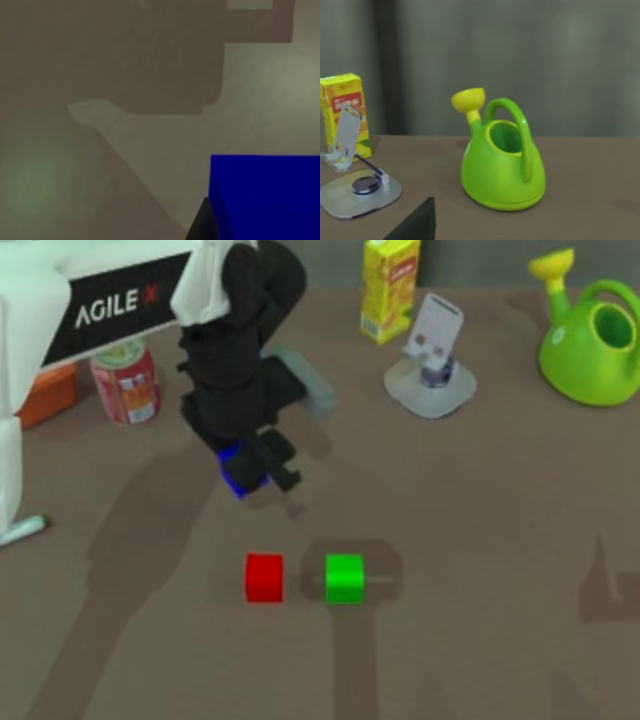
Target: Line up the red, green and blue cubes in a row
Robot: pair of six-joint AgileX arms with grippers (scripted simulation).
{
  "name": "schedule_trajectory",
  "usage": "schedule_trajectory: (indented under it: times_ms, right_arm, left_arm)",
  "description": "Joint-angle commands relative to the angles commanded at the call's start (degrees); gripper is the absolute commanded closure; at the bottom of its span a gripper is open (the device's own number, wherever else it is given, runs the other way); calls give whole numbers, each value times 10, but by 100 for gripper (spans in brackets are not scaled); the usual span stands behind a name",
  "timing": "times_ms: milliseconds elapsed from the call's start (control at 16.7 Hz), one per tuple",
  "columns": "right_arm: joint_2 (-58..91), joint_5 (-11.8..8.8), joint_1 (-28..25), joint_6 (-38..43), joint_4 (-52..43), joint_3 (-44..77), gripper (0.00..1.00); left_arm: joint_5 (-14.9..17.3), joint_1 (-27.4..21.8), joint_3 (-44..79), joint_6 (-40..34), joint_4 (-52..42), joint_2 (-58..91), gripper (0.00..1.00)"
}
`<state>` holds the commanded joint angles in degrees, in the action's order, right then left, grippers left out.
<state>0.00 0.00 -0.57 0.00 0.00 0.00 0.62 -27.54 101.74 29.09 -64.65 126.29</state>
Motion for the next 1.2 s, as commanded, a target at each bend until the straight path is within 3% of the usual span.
schedule_trajectory:
  times_ms: [360,900,1200]
  right_arm:
    - [0,0,0,0,0,0,0]
    - [0,0,0,0,0,0,0]
    - [0,0,0,0,0,0,0]
  left_arm:
    - [0,-23,21,10,-12,16,100]
    - [1,-211,276,84,-139,137,100]
    - [1,-241,310,96,-158,153,100]
